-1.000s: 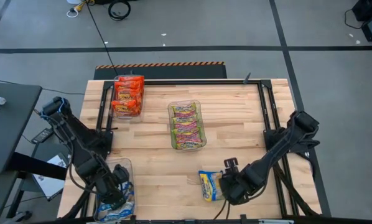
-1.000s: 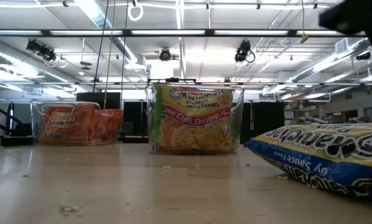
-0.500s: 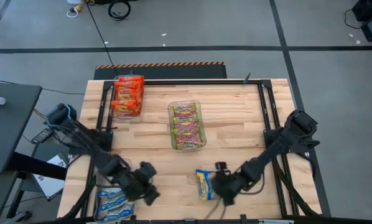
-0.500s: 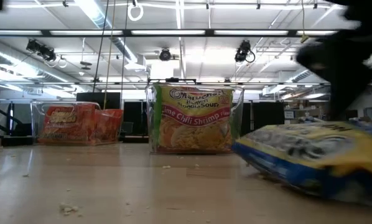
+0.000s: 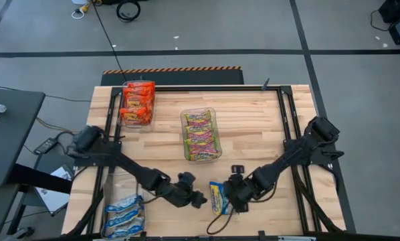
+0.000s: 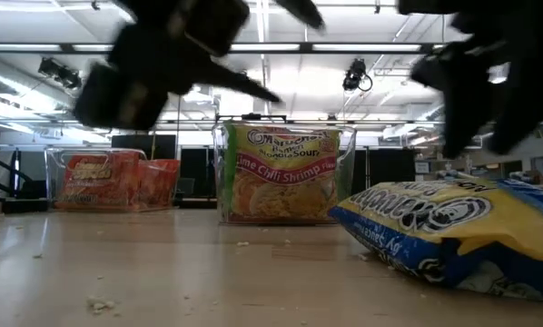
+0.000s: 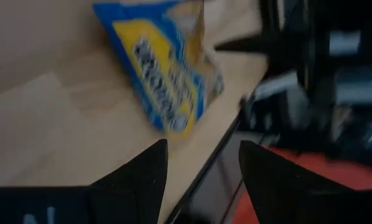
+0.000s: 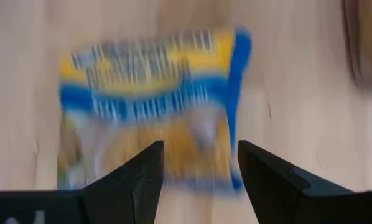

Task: Sort Maruchan noodles
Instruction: Put the blue noodle pack into the bottom transparent bin

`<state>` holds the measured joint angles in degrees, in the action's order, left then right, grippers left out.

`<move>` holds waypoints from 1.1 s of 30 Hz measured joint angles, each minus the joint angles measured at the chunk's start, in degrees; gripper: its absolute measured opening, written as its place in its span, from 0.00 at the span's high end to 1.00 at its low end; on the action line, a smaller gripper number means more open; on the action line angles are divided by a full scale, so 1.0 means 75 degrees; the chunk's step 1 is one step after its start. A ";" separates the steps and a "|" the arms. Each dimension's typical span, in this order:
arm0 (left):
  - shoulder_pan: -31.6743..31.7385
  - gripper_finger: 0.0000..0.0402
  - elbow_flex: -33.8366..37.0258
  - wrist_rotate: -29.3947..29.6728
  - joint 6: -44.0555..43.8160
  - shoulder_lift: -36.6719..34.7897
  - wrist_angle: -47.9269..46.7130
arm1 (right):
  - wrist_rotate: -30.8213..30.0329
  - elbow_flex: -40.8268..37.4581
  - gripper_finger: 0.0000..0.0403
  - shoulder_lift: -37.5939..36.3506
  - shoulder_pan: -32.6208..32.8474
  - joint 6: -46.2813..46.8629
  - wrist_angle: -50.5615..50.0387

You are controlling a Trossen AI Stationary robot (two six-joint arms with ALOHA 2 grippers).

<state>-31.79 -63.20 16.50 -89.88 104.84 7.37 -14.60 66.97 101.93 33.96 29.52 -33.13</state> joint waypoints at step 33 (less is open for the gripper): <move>0.0458 0.60 -0.2449 0.0586 -0.0524 0.2603 -0.1163 | 0.0212 0.0955 0.48 -0.2221 0.2623 0.7083 -0.5298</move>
<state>-28.36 -81.57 20.89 -93.81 124.36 -1.35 -13.02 74.13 85.27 53.63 82.65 -72.86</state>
